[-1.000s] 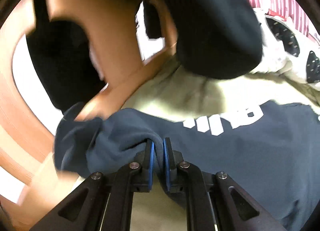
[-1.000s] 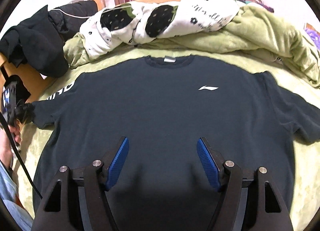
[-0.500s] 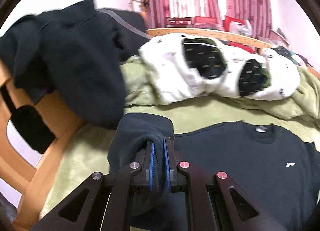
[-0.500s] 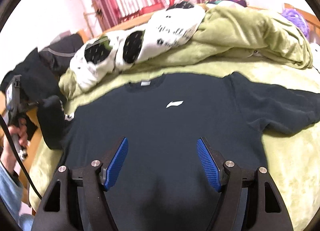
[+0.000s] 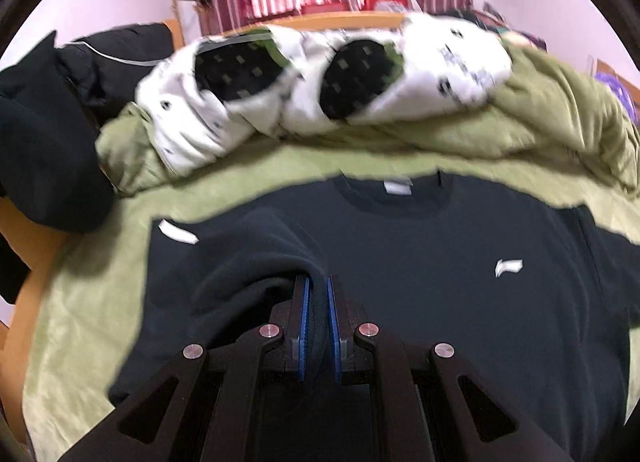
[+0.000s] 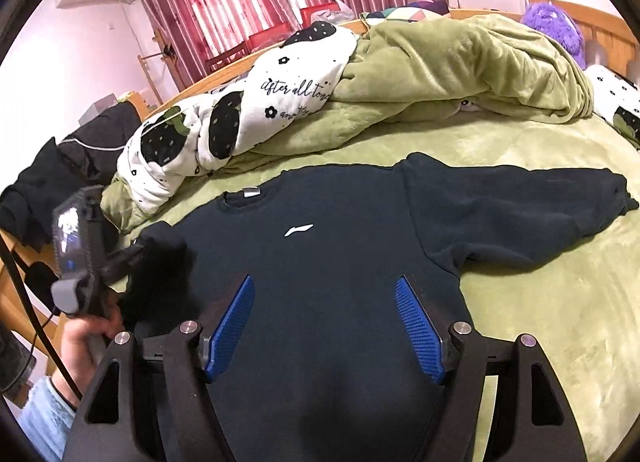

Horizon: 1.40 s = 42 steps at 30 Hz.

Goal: Fold small clothes
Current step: 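Carry the cuff across the sweatshirt body with the left tool and release, then grasp the folded sleeve's cuff with the right tool and lift it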

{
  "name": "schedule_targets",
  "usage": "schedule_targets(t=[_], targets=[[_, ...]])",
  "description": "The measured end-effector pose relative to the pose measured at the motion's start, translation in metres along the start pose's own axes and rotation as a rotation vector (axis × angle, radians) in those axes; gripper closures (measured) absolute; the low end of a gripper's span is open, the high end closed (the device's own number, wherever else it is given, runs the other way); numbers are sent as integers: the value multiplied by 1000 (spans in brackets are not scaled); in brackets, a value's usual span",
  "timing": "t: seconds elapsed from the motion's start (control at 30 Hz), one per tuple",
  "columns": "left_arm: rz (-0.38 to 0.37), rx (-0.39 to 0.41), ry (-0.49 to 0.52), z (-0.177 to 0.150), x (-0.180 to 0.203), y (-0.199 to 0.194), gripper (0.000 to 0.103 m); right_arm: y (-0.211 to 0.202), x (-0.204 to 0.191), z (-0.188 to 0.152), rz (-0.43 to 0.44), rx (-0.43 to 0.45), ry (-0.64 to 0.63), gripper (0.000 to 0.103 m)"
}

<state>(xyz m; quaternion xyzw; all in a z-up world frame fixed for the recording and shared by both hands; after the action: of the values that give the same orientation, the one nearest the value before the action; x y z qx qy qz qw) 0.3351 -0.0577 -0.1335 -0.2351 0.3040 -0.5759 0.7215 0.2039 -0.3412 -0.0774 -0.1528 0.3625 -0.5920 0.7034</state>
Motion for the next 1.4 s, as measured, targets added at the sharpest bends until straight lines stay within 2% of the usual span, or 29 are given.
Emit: schedule_targets(t=[0.17,0.23,0.3,0.37,0.4,0.53,0.67,0.8,0.97,1.07,1.23,1.4], targets=[[-66,-41,-30,-19,-2,-3,90,3,2,-5,3,-21,-5,31],[-80,-56,-49,-20,-9,-9,80,2,-1,-5,8,-13,-15,31],[-76,-53,-57,-21,-22,-22,51,2,-6,-7,-17,1,-35,31],[-59,-23,-62,-20,-37,-33,36,3,-8,-9,-52,22,-48,31],[-33,0,-66,-19,-50,-41,36,4,-11,-11,-52,22,-61,31],[17,12,-82,-25,-91,-57,36,15,-27,-21,-82,-10,-128,31],[50,24,-111,-41,-139,-74,36,25,-55,-35,-14,-47,-175,45],[84,27,-128,-53,-176,-80,36,38,-91,-43,28,-91,-224,54],[122,29,-164,-64,-213,-77,36,48,-146,-54,33,-84,-342,55],[136,25,-172,-69,-230,-68,36,58,-173,-57,52,-75,-351,55],[112,-7,-193,-82,-252,-44,36,85,-207,-58,74,-82,-374,54],[141,-42,-184,-101,-274,-13,36,124,-238,-57,110,-114,-396,50]])
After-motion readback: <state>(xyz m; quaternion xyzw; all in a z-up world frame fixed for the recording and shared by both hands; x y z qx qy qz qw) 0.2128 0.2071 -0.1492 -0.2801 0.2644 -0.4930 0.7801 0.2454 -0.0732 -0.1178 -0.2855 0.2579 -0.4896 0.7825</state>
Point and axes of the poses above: each gripper's, at about its wrist camera, not at the fingertips, and y roughly the way its jaws point, x to its right, z to its top, the point moved 6 cm from there along y, roughly the way its jaws point, and after that the axes turned 5 degrees about z, right-handed, at the moved point
